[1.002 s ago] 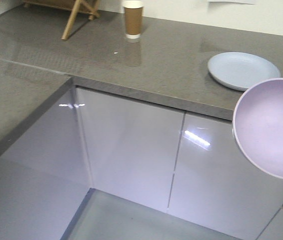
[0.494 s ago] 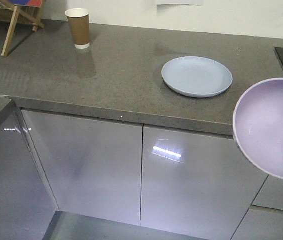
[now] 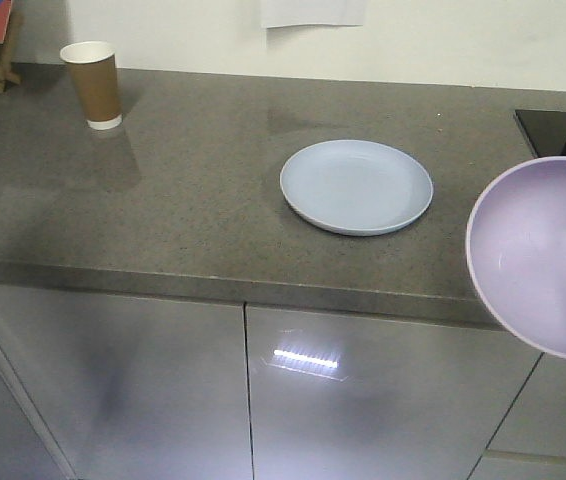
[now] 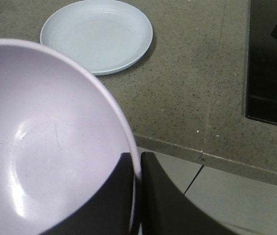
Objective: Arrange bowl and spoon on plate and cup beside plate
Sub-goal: 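Drive the base to the counter with the light blue plate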
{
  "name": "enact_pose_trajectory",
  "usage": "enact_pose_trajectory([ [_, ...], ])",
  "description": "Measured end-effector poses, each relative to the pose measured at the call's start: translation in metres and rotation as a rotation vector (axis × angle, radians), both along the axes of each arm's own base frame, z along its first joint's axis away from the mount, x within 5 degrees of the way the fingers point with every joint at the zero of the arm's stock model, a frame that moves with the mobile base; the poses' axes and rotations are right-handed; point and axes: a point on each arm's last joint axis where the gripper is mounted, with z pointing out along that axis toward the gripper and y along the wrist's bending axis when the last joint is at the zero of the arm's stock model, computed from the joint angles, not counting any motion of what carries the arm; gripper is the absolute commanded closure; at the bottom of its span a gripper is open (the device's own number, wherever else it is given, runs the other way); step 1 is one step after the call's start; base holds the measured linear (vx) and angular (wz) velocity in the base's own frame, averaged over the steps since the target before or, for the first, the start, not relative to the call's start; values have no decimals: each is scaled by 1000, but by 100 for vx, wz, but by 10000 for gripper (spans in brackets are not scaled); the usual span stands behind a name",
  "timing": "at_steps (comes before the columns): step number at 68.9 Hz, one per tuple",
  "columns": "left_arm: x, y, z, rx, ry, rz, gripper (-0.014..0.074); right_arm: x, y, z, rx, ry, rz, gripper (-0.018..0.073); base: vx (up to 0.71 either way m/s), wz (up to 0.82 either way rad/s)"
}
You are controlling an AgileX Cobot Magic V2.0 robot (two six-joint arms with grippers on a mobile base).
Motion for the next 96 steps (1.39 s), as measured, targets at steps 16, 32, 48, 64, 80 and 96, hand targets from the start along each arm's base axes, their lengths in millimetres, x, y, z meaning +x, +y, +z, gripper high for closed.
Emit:
enact_pose_trajectory([
  [16, 0, 0, 0, 0, 0, 0, 603, 0, 0, 0, 0, 0, 0, 566, 23, -15],
  [32, 0, 0, 0, 0, 0, 0, 603, 0, 0, 0, 0, 0, 0, 566, 23, -10],
  [48, 0, 0, 0, 0, 0, 0, 603, 0, 0, 0, 0, 0, 0, 566, 22, -6],
  [64, 0, 0, 0, 0, 0, 0, 603, 0, 0, 0, 0, 0, 0, 566, 19, -4],
  [80, 0, 0, 0, 0, 0, 0, 603, 0, 0, 0, 0, 0, 0, 566, 16, -1],
  [96, 0, 0, 0, 0, 0, 0, 603, 0, 0, 0, 0, 0, 0, 566, 11, 2],
])
